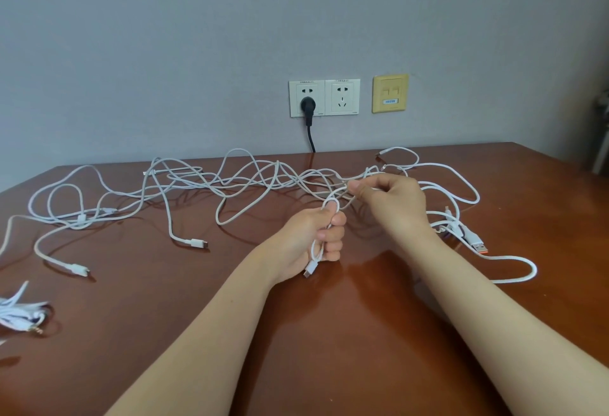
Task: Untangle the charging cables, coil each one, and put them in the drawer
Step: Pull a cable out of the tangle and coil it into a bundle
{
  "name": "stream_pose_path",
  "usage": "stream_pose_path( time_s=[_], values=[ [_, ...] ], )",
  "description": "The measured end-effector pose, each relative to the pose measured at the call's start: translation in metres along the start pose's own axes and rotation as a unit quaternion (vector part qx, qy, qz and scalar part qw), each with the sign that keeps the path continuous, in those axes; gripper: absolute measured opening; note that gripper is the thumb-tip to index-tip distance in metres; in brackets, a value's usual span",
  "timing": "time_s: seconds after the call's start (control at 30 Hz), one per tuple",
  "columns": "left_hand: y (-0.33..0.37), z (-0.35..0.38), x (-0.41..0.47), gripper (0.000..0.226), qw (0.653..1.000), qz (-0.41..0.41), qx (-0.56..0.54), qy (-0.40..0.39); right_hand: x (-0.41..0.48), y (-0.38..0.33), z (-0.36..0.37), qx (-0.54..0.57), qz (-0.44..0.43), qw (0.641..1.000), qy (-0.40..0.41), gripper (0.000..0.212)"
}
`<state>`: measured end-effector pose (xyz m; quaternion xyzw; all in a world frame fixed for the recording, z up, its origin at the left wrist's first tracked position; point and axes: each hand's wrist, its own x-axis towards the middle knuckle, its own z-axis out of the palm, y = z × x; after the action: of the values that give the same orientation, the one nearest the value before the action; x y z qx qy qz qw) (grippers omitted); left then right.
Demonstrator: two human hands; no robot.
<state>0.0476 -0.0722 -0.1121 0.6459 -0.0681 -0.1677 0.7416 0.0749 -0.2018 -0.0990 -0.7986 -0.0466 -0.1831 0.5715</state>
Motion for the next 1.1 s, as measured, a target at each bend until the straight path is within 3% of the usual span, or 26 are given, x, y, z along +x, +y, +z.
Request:
stream_pose_path(
  time_s=[0.27, 0.43, 0.63, 0.73, 1.1],
  values=[
    [0.001, -0.002, 0.001, 0.039, 0.997, -0.005, 0.014, 0.071, -0.002, -0.003, 0.003, -0.033, -0.079, 0.996, -0.013, 0.016],
    [0.003, -0.003, 0.002, 0.044, 0.992, 0.003, -0.057, 0.111, -0.011, -0.004, 0.011, -0.067, -0.146, 0.987, -0.026, 0.016],
    [0.002, -0.008, 0.001, 0.039, 0.977, 0.05, -0.12, 0.168, -0.02, -0.001, 0.017, -0.166, -0.234, 0.951, -0.118, 0.02],
    [-0.001, -0.008, 0.004, 0.03, 0.971, 0.071, -0.115, 0.196, -0.021, 0.0, 0.016, -0.171, -0.23, 0.948, -0.139, 0.019],
    [-0.004, -0.006, 0.01, 0.037, 0.957, 0.107, -0.047, 0.265, -0.024, 0.005, 0.022, -0.214, -0.141, 0.934, -0.248, 0.015]
  ],
)
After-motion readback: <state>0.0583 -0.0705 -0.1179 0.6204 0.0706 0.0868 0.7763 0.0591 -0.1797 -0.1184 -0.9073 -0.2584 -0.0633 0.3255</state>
